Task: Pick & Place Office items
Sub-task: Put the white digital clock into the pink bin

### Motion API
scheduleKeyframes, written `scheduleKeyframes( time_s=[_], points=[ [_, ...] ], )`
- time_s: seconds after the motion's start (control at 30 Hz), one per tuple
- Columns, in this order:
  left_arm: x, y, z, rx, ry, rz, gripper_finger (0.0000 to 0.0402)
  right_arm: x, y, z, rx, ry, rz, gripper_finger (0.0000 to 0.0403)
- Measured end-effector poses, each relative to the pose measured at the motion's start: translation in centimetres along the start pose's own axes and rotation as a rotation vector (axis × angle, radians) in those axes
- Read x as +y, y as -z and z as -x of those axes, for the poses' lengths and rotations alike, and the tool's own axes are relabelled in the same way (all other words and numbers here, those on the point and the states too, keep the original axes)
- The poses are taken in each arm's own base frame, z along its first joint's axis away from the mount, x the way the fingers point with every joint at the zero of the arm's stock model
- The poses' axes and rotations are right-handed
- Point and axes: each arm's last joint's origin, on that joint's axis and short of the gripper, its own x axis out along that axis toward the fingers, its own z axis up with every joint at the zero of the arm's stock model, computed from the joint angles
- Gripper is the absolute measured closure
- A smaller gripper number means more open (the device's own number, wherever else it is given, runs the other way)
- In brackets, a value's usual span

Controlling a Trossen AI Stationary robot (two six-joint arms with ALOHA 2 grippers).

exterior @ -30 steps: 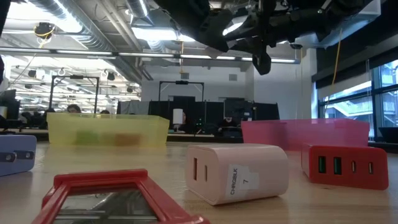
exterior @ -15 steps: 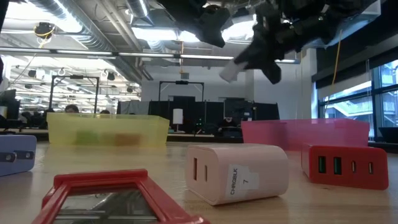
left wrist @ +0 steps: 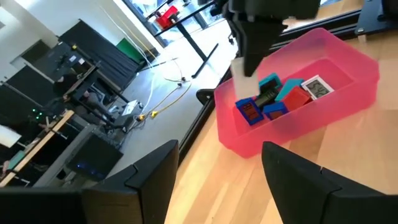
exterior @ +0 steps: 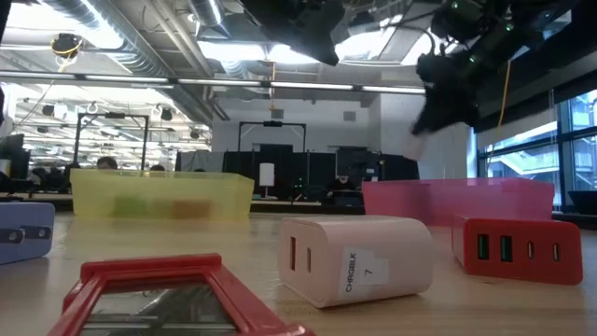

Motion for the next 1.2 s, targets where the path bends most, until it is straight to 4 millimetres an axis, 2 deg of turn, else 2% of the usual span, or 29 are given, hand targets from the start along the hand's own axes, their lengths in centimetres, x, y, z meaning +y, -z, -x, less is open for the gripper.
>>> scheduleKeyframes(
  time_s=[0.2, 0.53, 1.2],
  points=[
    [-0.1, 0.0, 0.1, -0.001, 0.003, 0.023, 0.0175, -1.1, 2.0, -0.2, 0.131, 0.192, 0.008, 0.0335],
    [-0.1, 0.0, 0.1, 0.001, 0.009, 0.020, 0.0176, -2.2, 5.3, -2.1, 0.174, 0.226, -0.031, 0.0335],
    [-0.1, 0.3, 0.1, 0.019, 0.012, 0.019, 0.0178, -1.8, 5.8, -2.5, 0.185, 0.216, -0.065, 0.0329]
  ],
)
